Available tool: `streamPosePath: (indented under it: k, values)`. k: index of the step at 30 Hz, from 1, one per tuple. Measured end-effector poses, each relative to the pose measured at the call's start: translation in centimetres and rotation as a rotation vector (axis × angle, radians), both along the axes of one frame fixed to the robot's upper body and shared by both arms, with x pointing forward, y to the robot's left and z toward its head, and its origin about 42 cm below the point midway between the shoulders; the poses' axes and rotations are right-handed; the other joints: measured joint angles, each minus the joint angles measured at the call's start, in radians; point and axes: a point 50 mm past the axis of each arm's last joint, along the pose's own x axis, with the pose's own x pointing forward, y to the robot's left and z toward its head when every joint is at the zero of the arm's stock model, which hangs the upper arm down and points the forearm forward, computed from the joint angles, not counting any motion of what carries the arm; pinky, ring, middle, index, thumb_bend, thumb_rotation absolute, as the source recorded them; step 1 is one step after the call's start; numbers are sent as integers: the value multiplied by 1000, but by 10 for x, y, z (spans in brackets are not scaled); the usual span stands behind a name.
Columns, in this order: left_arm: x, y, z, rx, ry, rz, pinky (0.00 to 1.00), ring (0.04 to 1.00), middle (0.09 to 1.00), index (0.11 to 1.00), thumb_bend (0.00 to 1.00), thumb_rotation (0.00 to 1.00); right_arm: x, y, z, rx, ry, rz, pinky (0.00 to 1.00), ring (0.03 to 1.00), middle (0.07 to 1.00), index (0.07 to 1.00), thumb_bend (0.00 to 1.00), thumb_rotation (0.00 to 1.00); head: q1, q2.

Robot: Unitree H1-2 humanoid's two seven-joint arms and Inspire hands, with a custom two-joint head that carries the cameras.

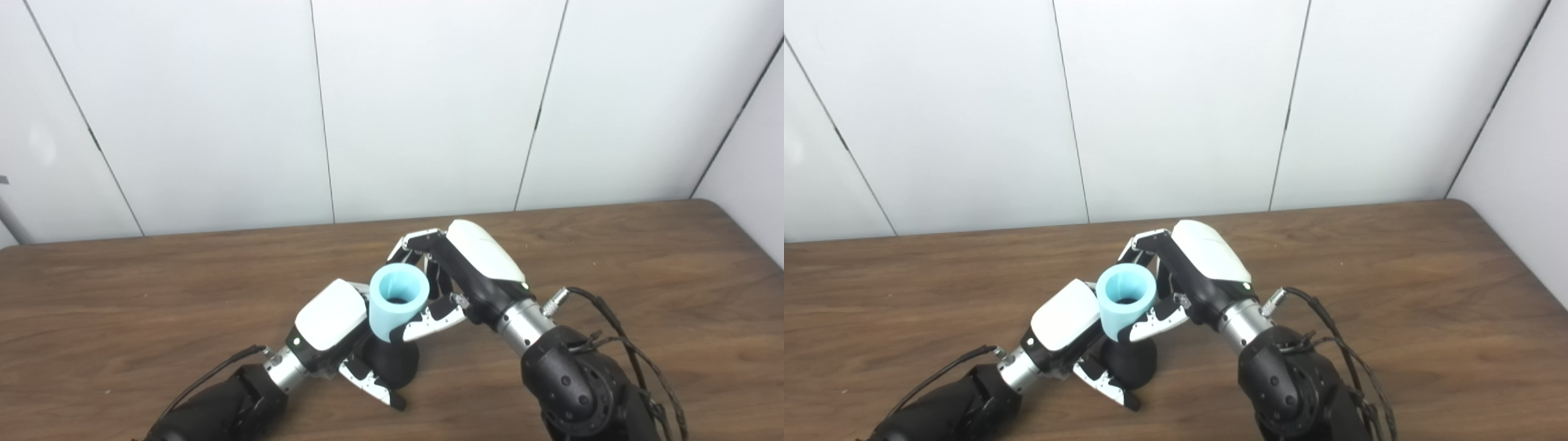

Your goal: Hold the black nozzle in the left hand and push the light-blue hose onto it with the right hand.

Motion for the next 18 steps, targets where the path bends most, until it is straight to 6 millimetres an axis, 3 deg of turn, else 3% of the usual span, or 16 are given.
streamPosePath:
  k: [5, 7, 10, 12, 14, 16, 18]
  values:
    - [0, 0, 0, 0, 0, 0, 416, 477, 506, 460, 520, 0, 0, 0, 1, -7, 5, 0, 183, 256, 407, 531, 518, 0, 0, 0]
    - [0, 0, 0, 0, 0, 0, 413, 475, 506, 460, 520, 0, 0, 0, 1, -8, 5, -1, 173, 245, 459, 492, 527, 0, 0, 0]
    - [0, 0, 0, 0, 0, 0, 408, 473, 506, 460, 520, 0, 0, 0, 1, -10, 6, -4, 174, 249, 411, 524, 519, 0, 0, -2]
    - [0, 0, 0, -1, 0, 0, 409, 473, 506, 460, 521, 0, 0, 0, 1, -13, 4, -7, 170, 246, 460, 491, 528, 0, 0, 0]
    - [0, 0, 0, 0, 0, 0, 409, 473, 505, 461, 521, 0, -1, 0, 2, -21, -1, -13, 257, 340, 448, 523, 524, 3, -2, 0]
    - [0, 0, 0, 0, 0, 0, 410, 473, 506, 461, 520, 0, -1, 1, 2, -32, -3, -22, 327, 409, 488, 547, 870, 204, -2, 0]
    - [0, 0, 0, 0, -1, 0, 408, 473, 505, 461, 520, 0, -2, 1, 2, -57, -2, -36, 344, 438, 516, 573, 965, 289, -2, 0]
